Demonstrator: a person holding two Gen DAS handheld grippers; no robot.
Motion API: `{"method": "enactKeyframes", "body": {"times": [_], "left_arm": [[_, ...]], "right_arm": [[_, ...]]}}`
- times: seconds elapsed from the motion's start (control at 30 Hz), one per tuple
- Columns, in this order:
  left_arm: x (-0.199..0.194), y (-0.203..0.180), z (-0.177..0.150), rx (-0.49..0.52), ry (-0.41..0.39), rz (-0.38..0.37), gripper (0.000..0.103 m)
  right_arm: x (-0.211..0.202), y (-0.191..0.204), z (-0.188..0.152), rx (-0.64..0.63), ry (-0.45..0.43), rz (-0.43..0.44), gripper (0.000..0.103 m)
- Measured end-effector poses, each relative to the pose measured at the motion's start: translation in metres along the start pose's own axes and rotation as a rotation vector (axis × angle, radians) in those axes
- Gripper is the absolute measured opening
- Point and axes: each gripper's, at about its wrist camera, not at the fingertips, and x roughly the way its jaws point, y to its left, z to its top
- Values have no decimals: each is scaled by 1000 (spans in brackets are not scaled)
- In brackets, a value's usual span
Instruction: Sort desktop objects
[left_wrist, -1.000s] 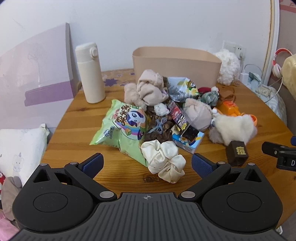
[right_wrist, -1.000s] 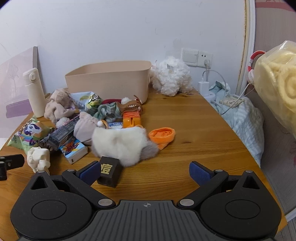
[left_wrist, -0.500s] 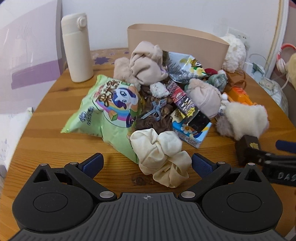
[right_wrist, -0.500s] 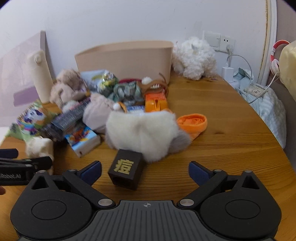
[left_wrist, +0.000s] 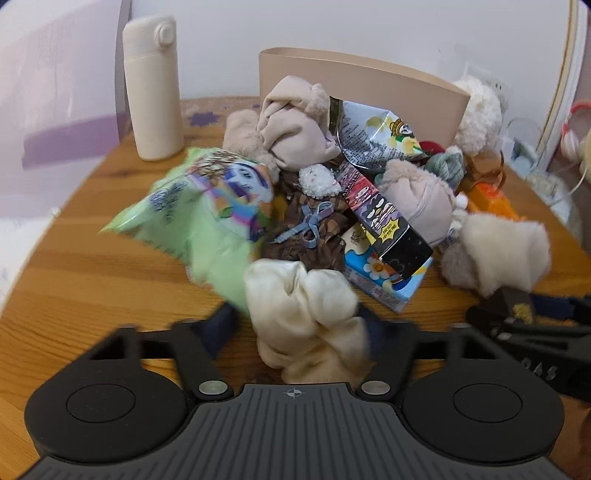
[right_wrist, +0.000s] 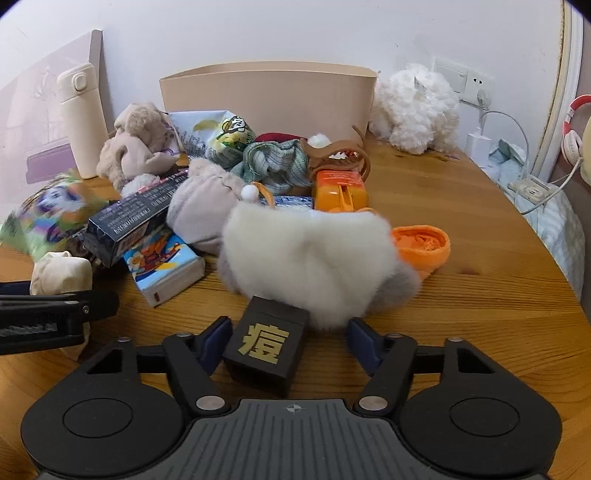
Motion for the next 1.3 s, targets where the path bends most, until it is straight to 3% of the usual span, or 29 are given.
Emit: {"method": "enactKeyframes", "body": {"times": [0.07,0.23,0.37,0.53,0.9,1.3], "left_arm": [[-1,0,0,16,0,1,53],[-6,3,-3,24,-1,11,27],[-12,6,-6,22,5,-5,18],[-26,9,-5,18,-26,4,17],[-68,10,30,50,-196,41,17],[-69,14,41,30,-192,25,16]], "right_arm": [[-2,-2,-1,6,-1,6,54],[-8,-9,-2,22,-7,10,30],[-11,-17,-4,58,-6,44,29],[-19,-28,-7,104,-5,75,29],[-53,-53,17,70,-109,22,29],[-59,-63,38,51,-91,44,29]]}}
